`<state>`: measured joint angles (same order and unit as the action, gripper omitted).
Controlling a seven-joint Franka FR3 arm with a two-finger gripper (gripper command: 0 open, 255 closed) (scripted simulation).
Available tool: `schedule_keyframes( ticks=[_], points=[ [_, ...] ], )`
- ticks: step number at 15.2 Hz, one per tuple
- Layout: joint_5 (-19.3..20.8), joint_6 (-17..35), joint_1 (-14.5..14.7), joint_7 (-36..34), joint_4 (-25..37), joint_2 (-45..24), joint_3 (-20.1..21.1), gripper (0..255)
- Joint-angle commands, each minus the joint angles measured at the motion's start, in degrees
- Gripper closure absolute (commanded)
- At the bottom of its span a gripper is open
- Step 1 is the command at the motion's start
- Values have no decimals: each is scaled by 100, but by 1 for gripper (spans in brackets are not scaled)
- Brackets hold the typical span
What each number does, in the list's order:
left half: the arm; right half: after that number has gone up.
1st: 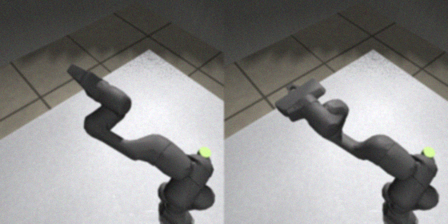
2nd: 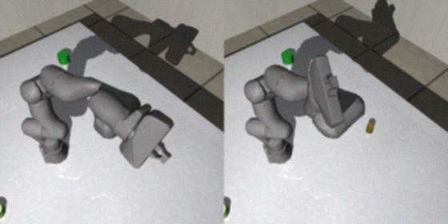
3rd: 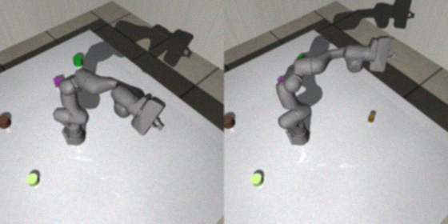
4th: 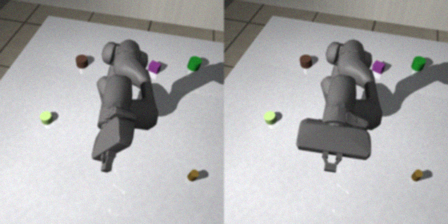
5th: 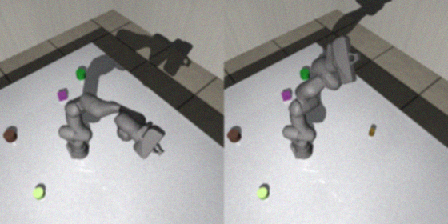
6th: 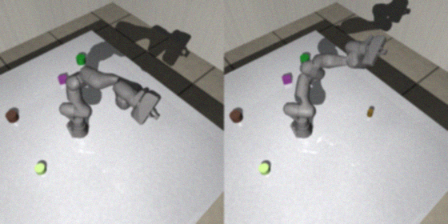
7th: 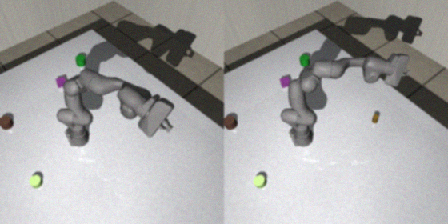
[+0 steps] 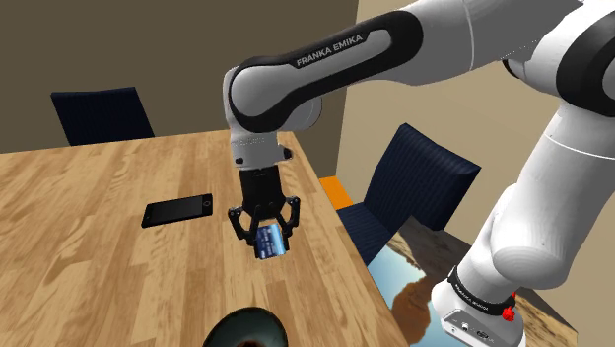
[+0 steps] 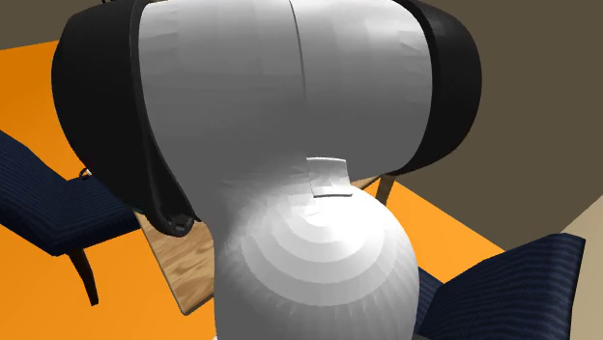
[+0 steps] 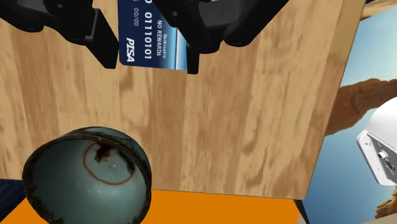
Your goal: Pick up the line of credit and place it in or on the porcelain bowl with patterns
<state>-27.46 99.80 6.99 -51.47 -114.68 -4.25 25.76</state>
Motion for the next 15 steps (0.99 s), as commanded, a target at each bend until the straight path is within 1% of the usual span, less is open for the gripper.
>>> schedule_keyframes(
  ticks=[1, 10, 15],
  points=[
    [-5, -133, -8, -49, 98, 44, -3, 255],
    [-36, -719, -48, -256, 541, 233, -29, 255],
    [-291, -420, 293, -788, 421, 369, 303, 255]
  ],
)
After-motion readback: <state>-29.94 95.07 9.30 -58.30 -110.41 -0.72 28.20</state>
